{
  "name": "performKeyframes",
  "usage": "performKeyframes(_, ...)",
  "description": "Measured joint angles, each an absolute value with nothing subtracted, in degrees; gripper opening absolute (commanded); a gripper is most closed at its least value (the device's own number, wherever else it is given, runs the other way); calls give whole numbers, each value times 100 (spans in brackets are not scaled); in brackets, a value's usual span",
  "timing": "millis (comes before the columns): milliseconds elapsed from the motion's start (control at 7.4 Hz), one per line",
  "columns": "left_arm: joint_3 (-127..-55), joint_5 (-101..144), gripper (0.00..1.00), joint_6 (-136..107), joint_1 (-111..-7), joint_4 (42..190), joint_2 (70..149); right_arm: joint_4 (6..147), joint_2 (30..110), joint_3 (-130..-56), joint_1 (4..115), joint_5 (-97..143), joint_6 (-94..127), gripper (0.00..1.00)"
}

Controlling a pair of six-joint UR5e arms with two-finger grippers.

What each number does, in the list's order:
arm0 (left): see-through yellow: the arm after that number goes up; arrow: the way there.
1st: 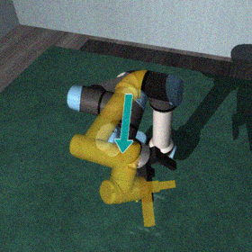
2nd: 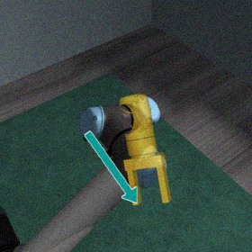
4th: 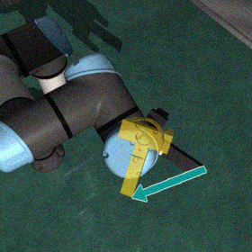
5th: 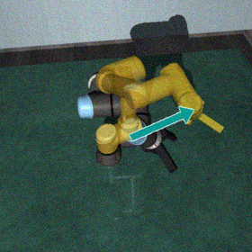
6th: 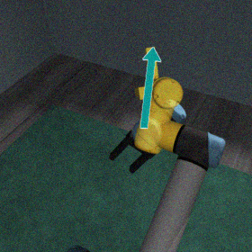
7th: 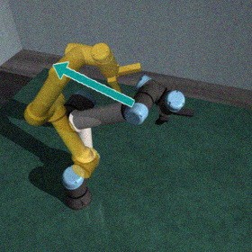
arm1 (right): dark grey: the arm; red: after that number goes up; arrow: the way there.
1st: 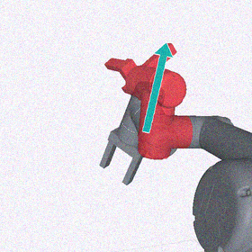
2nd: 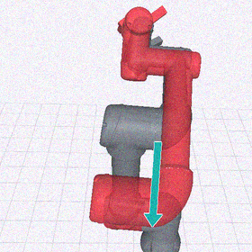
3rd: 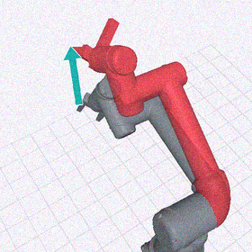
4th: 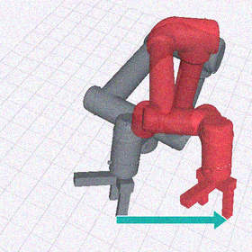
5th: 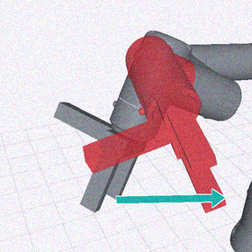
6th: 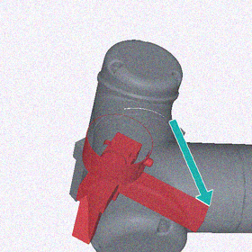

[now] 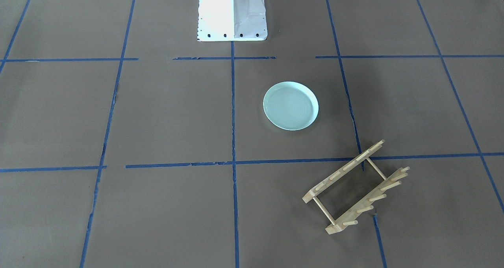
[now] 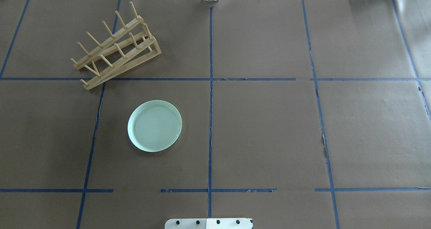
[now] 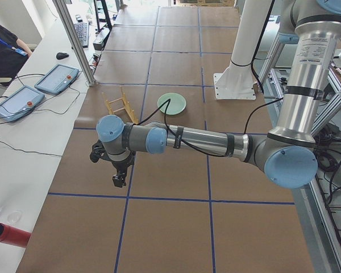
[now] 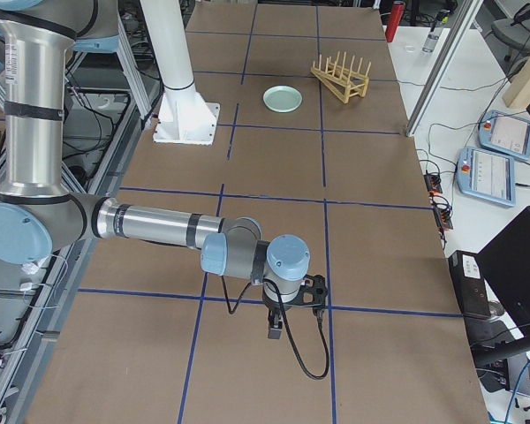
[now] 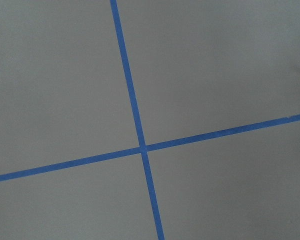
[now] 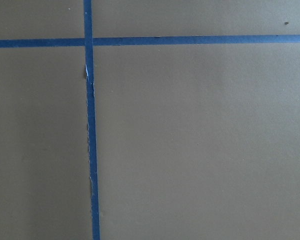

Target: Place plate on rack

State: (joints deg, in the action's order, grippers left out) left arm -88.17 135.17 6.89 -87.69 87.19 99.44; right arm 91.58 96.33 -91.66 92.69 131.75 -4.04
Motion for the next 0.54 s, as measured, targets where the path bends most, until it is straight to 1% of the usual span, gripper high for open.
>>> performKeyframes(405,-8770,13507,100,594,-8756,8915,10011,9158,9633,-9167,9267,13175,-404,100)
performKeyframes(541,-8916,13507,100,310,-8739,8976,10047,9158,9633,-9167,9265,13175,-404,100)
